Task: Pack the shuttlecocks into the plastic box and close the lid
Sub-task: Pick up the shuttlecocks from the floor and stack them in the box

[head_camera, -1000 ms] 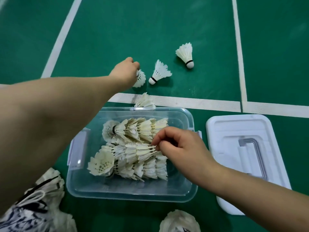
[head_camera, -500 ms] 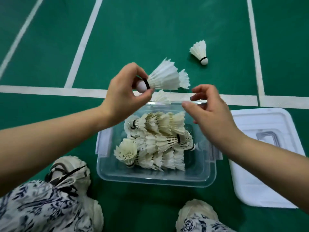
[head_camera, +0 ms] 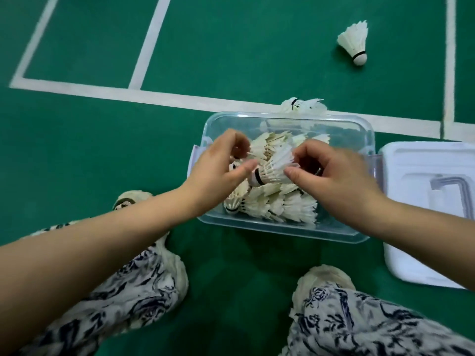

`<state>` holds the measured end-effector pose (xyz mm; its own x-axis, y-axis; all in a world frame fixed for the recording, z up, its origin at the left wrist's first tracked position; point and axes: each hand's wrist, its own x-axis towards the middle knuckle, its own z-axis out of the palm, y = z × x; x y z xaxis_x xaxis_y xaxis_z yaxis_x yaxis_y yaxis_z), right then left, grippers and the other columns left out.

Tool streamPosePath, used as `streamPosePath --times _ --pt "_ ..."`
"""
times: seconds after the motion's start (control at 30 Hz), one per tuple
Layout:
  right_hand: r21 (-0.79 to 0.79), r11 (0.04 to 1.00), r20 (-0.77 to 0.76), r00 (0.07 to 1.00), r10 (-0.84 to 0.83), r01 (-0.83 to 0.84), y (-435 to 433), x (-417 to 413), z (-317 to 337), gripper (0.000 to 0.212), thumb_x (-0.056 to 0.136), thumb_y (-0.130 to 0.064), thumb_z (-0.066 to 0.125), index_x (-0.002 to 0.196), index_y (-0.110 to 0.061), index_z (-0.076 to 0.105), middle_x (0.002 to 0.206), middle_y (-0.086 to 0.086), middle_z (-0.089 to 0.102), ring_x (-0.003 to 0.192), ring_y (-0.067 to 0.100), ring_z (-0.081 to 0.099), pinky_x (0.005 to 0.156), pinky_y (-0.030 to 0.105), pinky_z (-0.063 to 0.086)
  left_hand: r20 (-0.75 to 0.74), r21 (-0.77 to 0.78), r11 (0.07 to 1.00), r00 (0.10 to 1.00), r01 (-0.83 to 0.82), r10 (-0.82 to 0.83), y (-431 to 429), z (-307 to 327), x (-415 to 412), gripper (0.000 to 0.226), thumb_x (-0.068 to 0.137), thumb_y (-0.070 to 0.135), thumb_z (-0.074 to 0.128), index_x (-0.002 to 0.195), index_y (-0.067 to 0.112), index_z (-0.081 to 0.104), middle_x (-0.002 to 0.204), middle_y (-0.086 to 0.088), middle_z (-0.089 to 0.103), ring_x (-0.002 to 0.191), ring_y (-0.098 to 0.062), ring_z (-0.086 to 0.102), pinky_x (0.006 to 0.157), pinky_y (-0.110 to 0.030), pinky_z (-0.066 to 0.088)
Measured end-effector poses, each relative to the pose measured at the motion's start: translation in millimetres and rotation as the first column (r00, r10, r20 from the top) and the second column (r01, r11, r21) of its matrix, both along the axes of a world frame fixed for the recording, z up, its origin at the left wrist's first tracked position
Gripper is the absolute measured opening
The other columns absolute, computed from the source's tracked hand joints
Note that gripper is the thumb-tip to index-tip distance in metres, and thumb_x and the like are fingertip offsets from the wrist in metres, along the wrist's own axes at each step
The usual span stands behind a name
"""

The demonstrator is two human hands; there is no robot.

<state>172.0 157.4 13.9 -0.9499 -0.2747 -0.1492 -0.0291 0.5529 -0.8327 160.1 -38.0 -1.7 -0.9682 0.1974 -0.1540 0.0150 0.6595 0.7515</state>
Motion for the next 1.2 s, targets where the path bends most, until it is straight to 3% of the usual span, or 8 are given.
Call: streamPosePath --times 0.07,0.27,0.47,0.57,0.73,0.93,1.07,1.2 --pt "0.028 0.999 0.0 0.999 0.036 -0.036 -8.4 1.2 -2.4 0.013 0.083 -0.025 0.063 0.075 -0.022 0.054 0.062 -0.011 0.051 0.06 -0.004 0.046 0.055 0.01 0.035 0.029 0.015 0.993 0.993 -0.116 0.116 -7.1 -2.7 -0.3 0.018 0.086 0.007 0.051 0.097 0.019 0.043 0.1 -0.004 0.057 0.093 -0.016 0.055 0.078 -0.015 0.043" --pt "0.187 0.963 -0.043 0.977 0.207 -0.196 -37.0 1.4 -7.5 0.017 0.085 -0.028 0.058 0.075 -0.026 0.046 0.063 -0.013 0.045 0.066 0.014 0.046 0.063 0.029 0.036 0.249 -0.012 0.992 0.96 -0.126 0.125 -8.8 -12.3 6.7 0.039 0.081 -0.004 0.038 0.111 0.019 0.042 0.109 -0.006 0.049 0.105 -0.024 0.052 0.09 -0.041 0.046" --pt "0.286 0.895 -0.07 0.924 0.376 -0.343 -51.3 1.9 -12.3 0.011 0.085 -0.021 0.057 0.08 -0.023 0.047 0.079 -0.003 0.052 0.077 0.023 0.055 0.063 0.03 0.035 0.285 -0.079 0.996 0.957 -0.039 0.06 -6.9 -13.8 10.3 0.045 0.084 -0.001 0.039 0.126 0.015 0.036 0.124 -0.007 0.044 0.107 -0.017 0.047 0.092 -0.026 0.037" --pt "0.294 0.851 -0.092 0.873 0.478 -0.435 -54.3 4.1 -16.0 0.004 0.083 -0.017 0.058 0.086 -0.014 0.057 0.091 0.008 0.061 0.081 0.03 0.059 0.064 0.032 0.04 0.301 -0.152 0.986 0.953 0.066 -0.017 -7.6 -10.5 11.7 0.049 0.084 0.008 0.045 0.13 0.019 0.033 0.133 -0.01 0.04 0.119 -0.023 0.046 0.102 -0.033 0.037" --pt "0.311 0.796 0.074 0.849 0.524 -0.519 -50.5 6.4 -20.7 0.006 0.087 -0.021 0.053 0.092 -0.019 0.053 0.096 0.006 0.063 0.089 0.025 0.057 0.067 0.028 0.033 0.343 -0.194 0.966 0.934 0.17 -0.096 -4.8 7.7 0.5 0.047 0.08 -0.002 0.041 0.123 0.016 0.045 0.124 -0.006 0.053 0.111 -0.017 0.051 0.092 -0.022 0.038" --pt "0.266 0.774 0.317 0.81 0.493 -0.575 -41.1 3.9 -30.7 0.023 0.091 -0.018 0.046 0.109 -0.015 0.06 0.111 0.009 0.065 0.101 0.024 0.059 0.083 0.027 0.045 0.166 -0.123 0.99 0.985 0.072 -0.051 26.7 22.5 -36.3 0.028 0.084 0.005 0.045 0.106 0.019 0.055 0.099 0.003 0.061 0.094 -0.015 0.06 0.079 -0.03 0.05" --pt "0.25 0.765 0.383 0.787 0.484 -0.593 -29.8 8.2 -34.5 0.029 0.096 -0.026 0.04 0.111 -0.013 0.061 0.114 0.011 0.063 0.105 0.027 0.056 0.091 0.034 0.046 0.007 -0.168 0.983 0.997 0.075 -0.075 62.2 18.8 -76.3 0.026 0.086 0.011 0.046 0.11 0.017 0.056 0.106 0.0 0.064 0.095 -0.018 0.058 0.082 -0.028 0.045" --pt "0.173 0.844 0.384 0.824 0.417 -0.508 -14.9 8.8 -29.7 0.024 0.093 -0.024 0.044 0.11 -0.019 0.061 0.111 0.006 0.065 0.099 0.022 0.059 0.09 0.034 0.049 -0.035 -0.244 0.963 0.991 0.114 -0.126 90.4 5.7 -117.1 0.031 0.085 0.012 0.046 0.115 0.016 0.053 0.111 -0.004 0.063 0.1 -0.022 0.056 0.084 -0.026 0.041"
